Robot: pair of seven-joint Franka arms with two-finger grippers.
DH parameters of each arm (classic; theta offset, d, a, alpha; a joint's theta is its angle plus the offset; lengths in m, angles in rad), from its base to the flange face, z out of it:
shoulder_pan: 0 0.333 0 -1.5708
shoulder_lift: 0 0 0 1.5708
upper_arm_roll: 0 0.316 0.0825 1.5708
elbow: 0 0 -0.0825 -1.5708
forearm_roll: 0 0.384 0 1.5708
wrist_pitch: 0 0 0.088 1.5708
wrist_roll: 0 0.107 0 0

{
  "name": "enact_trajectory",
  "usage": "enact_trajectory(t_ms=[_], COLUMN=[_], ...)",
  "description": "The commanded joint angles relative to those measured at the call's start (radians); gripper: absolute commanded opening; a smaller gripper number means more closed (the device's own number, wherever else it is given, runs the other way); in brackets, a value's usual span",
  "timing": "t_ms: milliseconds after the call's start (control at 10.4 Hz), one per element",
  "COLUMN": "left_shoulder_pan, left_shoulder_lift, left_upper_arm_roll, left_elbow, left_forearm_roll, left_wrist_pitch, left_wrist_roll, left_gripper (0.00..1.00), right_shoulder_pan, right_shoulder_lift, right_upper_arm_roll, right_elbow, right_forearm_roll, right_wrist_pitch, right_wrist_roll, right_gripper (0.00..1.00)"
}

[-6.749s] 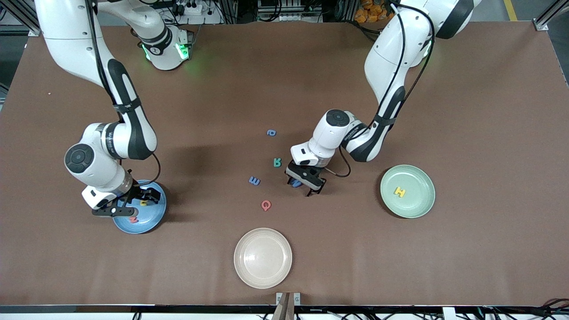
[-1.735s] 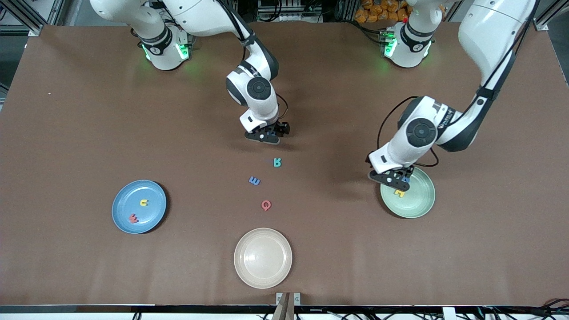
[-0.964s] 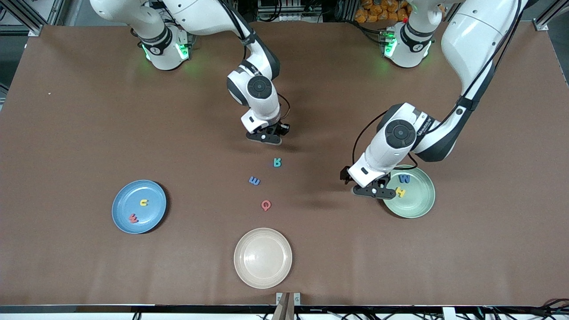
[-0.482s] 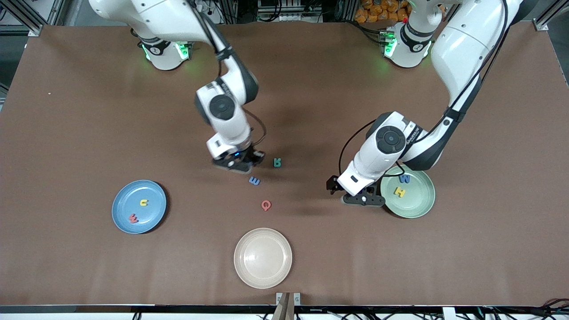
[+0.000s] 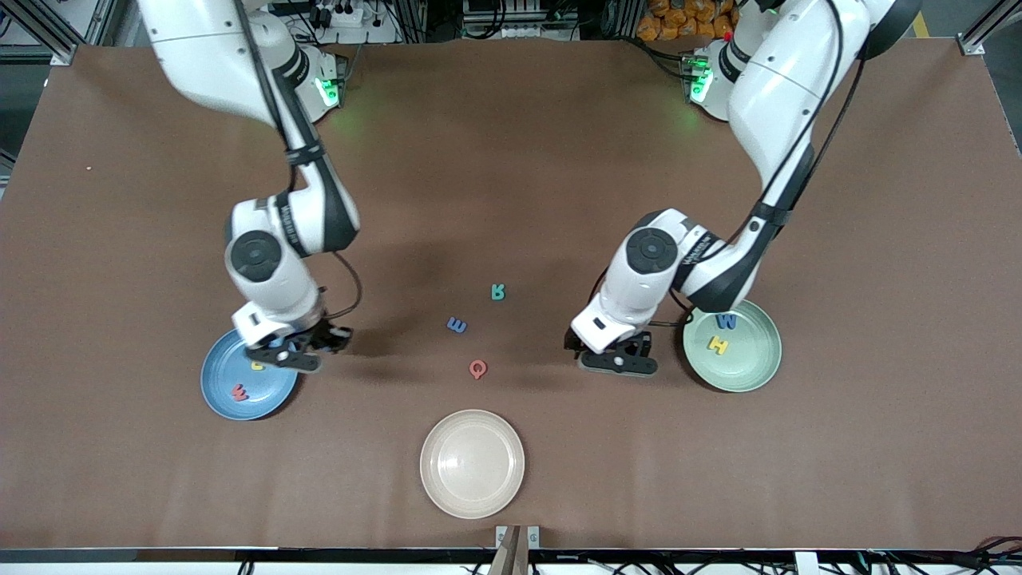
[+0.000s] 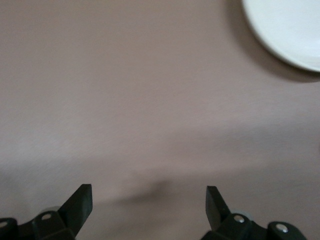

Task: Sort upper and lower case letters into plates
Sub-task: 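Drop the blue e in the blue plate while the left gripper reaches the o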

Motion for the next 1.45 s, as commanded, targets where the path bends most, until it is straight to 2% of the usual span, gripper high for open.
enact_trajectory(t_ms=[0,96,193,289,482,771,964,1157,1350], left_shoulder_pan=[-0.031,-0.047,-0.079,-0.100,-0.142,-0.282,-0.334,-0.354,-0.374], left_shoulder_lift=[0.037,0.046,0.054,0.072,0.111,0.167,0.236,0.267,0.342], left_upper_arm_roll=[0.024,0.024,0.027,0.025,0.027,0.194,0.257,0.272,0.280], left_elbow=[0.041,0.051,0.069,0.095,0.149,0.225,0.294,0.336,0.394], left_forearm_roll=[0.130,0.130,0.133,0.132,0.132,0.130,0.127,0.120,0.118], left_wrist_pitch=[0.087,0.104,0.119,0.141,0.191,0.334,0.412,0.442,0.491], left_wrist_roll=[-0.028,-0.029,-0.029,-0.041,-0.049,-0.066,-0.071,-0.072,-0.093], left_gripper=[1.00,1.00,1.00,1.00,1.00,1.00,1.00,1.00,1.00], right_shoulder_pan=[-0.100,-0.113,-0.114,-0.114,-0.111,-0.114,-0.134,-0.144,-0.160], right_shoulder_lift=[0.052,0.062,0.071,0.074,0.072,0.068,0.072,0.075,0.077], right_upper_arm_roll=[0.013,0.013,0.013,0.013,0.013,0.013,0.013,0.013,0.013], right_elbow=[0.068,0.091,0.105,0.112,0.112,0.112,0.112,0.110,0.102], right_forearm_roll=[-0.072,-0.071,-0.072,-0.072,-0.069,-0.069,-0.069,-0.069,-0.069], right_wrist_pitch=[0.002,0.002,0.002,0.003,0.003,-0.004,-0.006,-0.008,-0.012], right_wrist_roll=[-0.085,-0.100,-0.111,-0.113,-0.111,-0.111,-0.114,-0.113,-0.114], right_gripper=[0.02,0.05,0.33,0.99,1.00,1.00,1.00,1.00,1.00])
